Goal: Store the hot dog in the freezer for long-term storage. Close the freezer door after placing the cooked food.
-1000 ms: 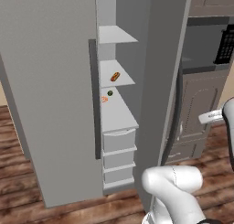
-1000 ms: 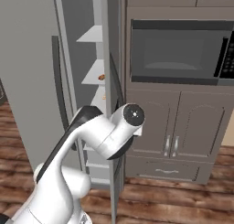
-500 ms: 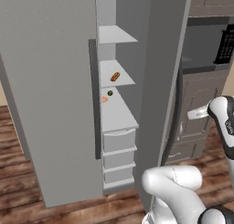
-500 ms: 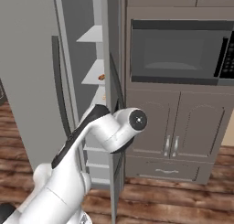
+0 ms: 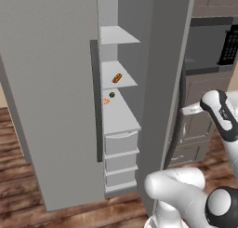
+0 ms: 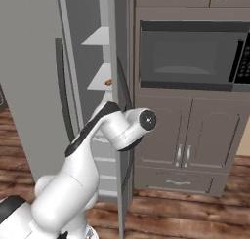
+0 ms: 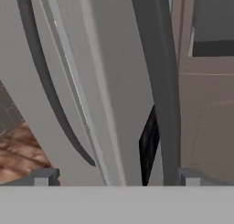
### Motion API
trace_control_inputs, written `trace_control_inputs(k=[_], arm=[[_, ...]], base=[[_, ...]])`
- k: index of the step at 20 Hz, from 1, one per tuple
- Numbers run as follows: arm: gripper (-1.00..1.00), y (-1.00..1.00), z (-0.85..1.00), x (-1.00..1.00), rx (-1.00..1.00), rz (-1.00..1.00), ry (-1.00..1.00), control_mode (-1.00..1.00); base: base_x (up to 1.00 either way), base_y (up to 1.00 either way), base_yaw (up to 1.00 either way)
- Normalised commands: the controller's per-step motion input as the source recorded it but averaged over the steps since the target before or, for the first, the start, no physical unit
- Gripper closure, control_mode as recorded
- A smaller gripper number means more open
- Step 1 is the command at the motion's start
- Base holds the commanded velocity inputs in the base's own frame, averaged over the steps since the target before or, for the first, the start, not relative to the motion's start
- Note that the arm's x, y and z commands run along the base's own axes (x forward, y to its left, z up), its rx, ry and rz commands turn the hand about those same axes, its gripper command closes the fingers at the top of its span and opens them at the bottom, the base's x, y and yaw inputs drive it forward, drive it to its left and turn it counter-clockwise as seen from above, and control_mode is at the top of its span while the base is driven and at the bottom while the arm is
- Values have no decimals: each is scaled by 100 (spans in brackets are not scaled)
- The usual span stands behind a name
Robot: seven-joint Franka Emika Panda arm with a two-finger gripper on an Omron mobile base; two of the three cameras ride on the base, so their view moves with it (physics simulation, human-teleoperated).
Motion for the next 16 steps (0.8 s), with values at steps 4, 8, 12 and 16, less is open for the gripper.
trace_control_inputs(k=[4, 8, 12, 16], arm=[[-100, -12, -1, 42, 0, 4, -4, -100], [-100, -17, 0, 5, 0, 7, 0, -100], [-100, -1, -3, 9, 0, 0, 0, -100], [-100, -13, 0, 8, 1, 0, -10, -100]], base=[[0, 0, 0], [0, 0, 0], [0, 0, 0], [0, 0, 0]])
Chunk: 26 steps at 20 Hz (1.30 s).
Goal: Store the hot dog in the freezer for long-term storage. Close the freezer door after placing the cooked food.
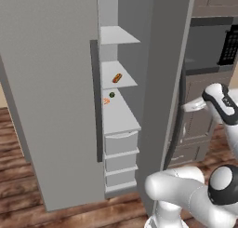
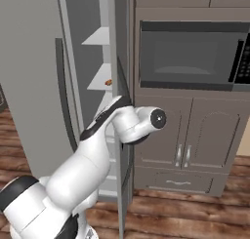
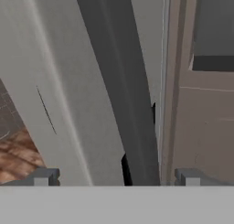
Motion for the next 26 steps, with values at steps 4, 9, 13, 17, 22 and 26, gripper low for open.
trace_control_inputs(k=[4, 9, 13, 17, 22, 26], arm=[[-100, -23, 0, -2, 2, 0, -29, -100], [-100, -24, 0, -17, 3, 0, -24, -100], [-100, -16, 0, 0, 3, 1, -11, -100], [-100, 0, 0, 15, 0, 3, 0, -100], [-100, 0, 0, 36, 0, 13, 12, -100], [-100, 2, 0, 48, 0, 21, 18, -100]], base=[[0, 0, 0], [0, 0, 0], [0, 0, 0], [0, 0, 0], [0, 0, 0], [0, 0, 0]])
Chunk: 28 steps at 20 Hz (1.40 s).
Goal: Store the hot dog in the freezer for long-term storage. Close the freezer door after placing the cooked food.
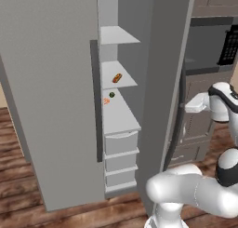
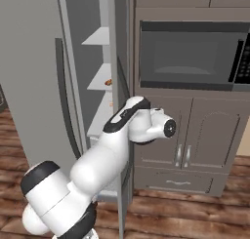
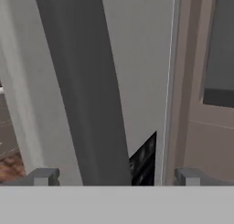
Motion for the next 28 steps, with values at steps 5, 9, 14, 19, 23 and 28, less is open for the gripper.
trace_control_inputs(k=[5, 9, 14, 19, 23, 28], arm=[[-100, 0, 0, 31, 0, 29, 3, -100], [-100, 7, 0, 15, -1, 26, 0, -100], [-100, 43, 0, 9, -1, 24, 0, -100], [-100, 88, -5, 0, -2, 8, 0, -100], [-100, 100, -9, 0, -3, -1, 0, -100], [-100, 94, -4, 0, -1, -19, 0, -100]], base=[[0, 0, 0], [0, 0, 0], [0, 0, 0], [0, 0, 0], [0, 0, 0], [0, 0, 0]])
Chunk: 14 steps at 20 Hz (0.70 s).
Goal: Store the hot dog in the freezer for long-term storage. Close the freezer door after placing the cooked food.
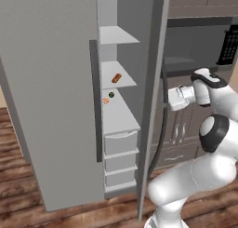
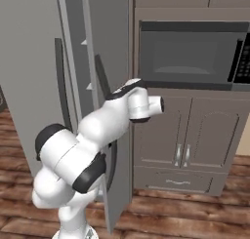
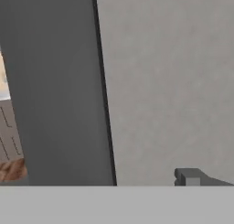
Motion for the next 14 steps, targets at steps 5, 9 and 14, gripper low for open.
trace_control_inputs(k=[5, 9, 14], arm=[[-100, 50, 12, 17, -5, -22, 12, -100], [-100, 50, 35, 18, -8, -29, 21, -100], [-100, 41, 44, 28, -9, -21, 35, -100]], base=[[0, 0, 0], [0, 0, 0], [0, 0, 0]])
